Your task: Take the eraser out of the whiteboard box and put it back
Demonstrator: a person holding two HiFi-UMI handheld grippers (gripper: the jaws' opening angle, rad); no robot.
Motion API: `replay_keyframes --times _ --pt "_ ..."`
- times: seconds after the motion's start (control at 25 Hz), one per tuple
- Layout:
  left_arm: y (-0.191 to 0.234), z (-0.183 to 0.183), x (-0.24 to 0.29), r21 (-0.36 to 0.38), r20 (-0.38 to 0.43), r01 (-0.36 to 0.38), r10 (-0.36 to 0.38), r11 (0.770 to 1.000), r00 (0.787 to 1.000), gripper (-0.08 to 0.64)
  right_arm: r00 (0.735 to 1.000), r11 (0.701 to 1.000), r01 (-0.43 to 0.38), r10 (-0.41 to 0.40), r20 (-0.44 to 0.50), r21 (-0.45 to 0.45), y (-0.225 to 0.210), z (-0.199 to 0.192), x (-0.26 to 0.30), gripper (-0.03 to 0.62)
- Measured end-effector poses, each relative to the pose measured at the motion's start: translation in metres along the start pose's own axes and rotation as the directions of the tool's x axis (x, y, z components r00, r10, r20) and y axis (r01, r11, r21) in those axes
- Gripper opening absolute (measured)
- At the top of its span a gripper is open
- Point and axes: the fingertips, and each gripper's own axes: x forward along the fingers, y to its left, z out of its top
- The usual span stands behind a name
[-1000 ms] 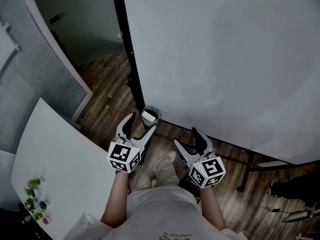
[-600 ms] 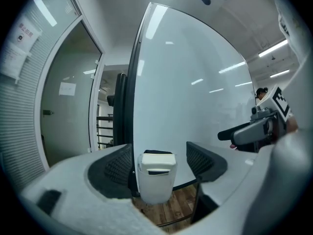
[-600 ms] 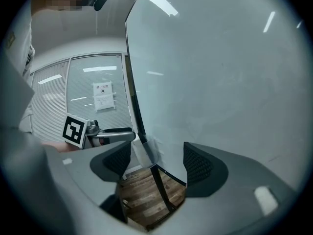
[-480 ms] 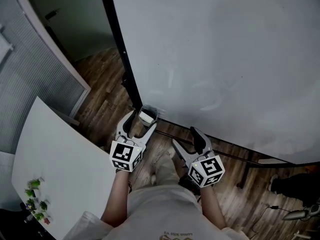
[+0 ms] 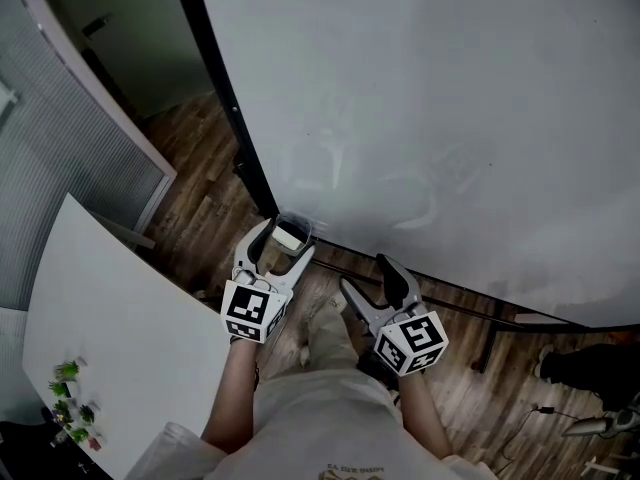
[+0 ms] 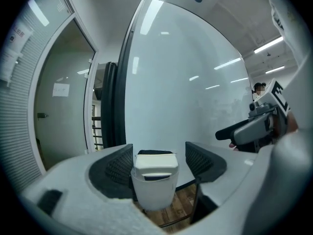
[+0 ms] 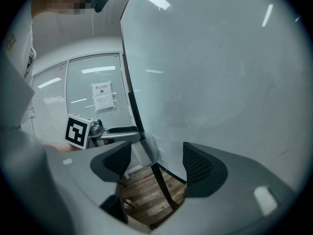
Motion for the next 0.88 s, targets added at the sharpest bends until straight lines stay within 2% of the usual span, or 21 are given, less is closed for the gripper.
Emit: replay_keyframes --times 0.56,0.88 --pt "0.003 -0.003 0.016 0.013 -0.021 0.019 -0.019 1.000 1.000 0.311 1.000 1.000 0.000 0.001 -0.025 0.007 -0.008 -0.001 0.012 0.331" --pt "0.007 -0.001 0.018 0.020 -0.011 0.009 -0.009 1.000 1.000 0.278 0.999 1.000 0.011 -0.011 -0.042 0.007 -0.014 -0.004 0.014 0.327"
